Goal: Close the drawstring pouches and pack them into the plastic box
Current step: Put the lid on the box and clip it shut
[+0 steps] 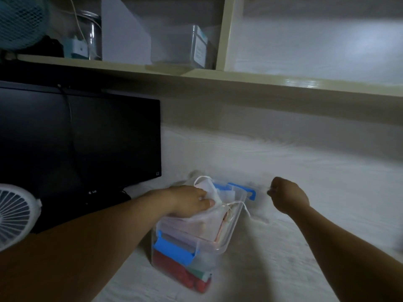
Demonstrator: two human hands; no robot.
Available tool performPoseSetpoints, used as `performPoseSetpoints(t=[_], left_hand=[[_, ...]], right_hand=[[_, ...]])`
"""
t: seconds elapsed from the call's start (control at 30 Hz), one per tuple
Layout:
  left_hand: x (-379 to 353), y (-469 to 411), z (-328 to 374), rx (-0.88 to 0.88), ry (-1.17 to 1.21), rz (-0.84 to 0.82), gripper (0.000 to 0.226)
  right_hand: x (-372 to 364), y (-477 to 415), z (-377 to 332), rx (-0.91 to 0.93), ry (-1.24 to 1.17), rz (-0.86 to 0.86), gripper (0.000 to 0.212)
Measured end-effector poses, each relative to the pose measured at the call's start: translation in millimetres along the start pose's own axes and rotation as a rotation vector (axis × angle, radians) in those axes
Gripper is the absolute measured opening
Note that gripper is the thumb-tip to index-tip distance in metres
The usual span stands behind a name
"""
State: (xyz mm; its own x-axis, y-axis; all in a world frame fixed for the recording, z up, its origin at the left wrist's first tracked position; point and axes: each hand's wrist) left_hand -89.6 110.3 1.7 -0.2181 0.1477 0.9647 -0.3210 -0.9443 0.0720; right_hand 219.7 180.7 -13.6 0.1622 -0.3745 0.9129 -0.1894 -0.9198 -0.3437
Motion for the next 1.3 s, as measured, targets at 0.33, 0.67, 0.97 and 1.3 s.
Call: performPoseSetpoints(t=[0.33,0.67,0.97,1.3], left_hand=[[22.4,5.9,12.5,0.146,0.178,0.576,0.067],[42.8,25.5,36.0,-0.145,0.483,0.746,0.016],[61.6,65.7,63.8,-0.25,0.579,0.787,0.019],[49.3,74.3,45.7,-0.037,0.953,0.538,0.039]], right_hand=[[61.3,25.9,1.3,0.186,-0.207,0.276,0.008],[102.0,69.6,30.8,0.341,-0.526,0.413,0.016],[101.2,74.0,33.9,0.081,-0.96,0.297,0.063],[64.7,56.6,21.8,-0.041,-1.069,0.062,0.034]])
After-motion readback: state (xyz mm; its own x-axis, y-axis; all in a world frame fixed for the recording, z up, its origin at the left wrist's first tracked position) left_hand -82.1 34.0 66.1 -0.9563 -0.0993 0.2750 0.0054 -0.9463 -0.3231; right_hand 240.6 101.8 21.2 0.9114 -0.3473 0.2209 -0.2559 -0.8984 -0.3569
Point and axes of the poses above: each hand's wrist, its own y-axis away from the middle knuckle, its own x-axis out of the back of the hand, z = x × y
